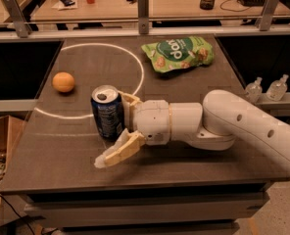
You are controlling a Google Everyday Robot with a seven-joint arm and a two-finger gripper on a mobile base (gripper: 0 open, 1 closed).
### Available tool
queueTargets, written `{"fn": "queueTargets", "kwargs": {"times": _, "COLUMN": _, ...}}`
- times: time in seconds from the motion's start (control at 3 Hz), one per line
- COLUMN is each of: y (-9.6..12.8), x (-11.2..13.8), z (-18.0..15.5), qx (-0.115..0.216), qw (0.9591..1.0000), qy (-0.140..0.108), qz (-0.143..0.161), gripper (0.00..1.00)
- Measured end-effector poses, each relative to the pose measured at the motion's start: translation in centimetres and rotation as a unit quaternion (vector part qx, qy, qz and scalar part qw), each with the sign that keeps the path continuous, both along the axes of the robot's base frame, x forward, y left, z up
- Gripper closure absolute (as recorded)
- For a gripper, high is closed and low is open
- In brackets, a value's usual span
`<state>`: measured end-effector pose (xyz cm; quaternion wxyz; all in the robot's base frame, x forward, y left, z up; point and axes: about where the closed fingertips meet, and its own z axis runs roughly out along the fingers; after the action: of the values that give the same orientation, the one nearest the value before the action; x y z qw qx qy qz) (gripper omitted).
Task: Pick pepsi can
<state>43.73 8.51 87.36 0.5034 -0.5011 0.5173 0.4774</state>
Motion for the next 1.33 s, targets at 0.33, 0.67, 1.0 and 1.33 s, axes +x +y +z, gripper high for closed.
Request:
{"fn": "queueTargets", "kwargs": {"times": 0.33, "y": 1.2, "x": 0.6, "z": -0.1, "qx": 0.002, "qw": 0.9999, "qy": 0.001, "qz": 0.013, "gripper": 0.0}}
{"fn": "queueTargets", "kwargs": {"times": 0.67, "y": 2.0, "x": 0.8, "z": -0.3, "qx": -0.001, "qw": 0.9997, "qy": 0.004, "qz": 0.023, "gripper": 0.0}}
{"fn": "queueTargets", "kwargs": {"times": 1.0, "y": 2.5, "x": 1.1, "z": -0.3, "qx": -0.005, "qw": 0.9997, "qy": 0.002, "qz": 0.023, "gripper": 0.15}}
{"fn": "queueTargets", "kwargs": {"times": 1.33, "y": 2.6, "x": 1.3, "z": -0.2, "qx": -0.007, "qw": 0.9997, "qy": -0.003, "qz": 0.023, "gripper": 0.39}}
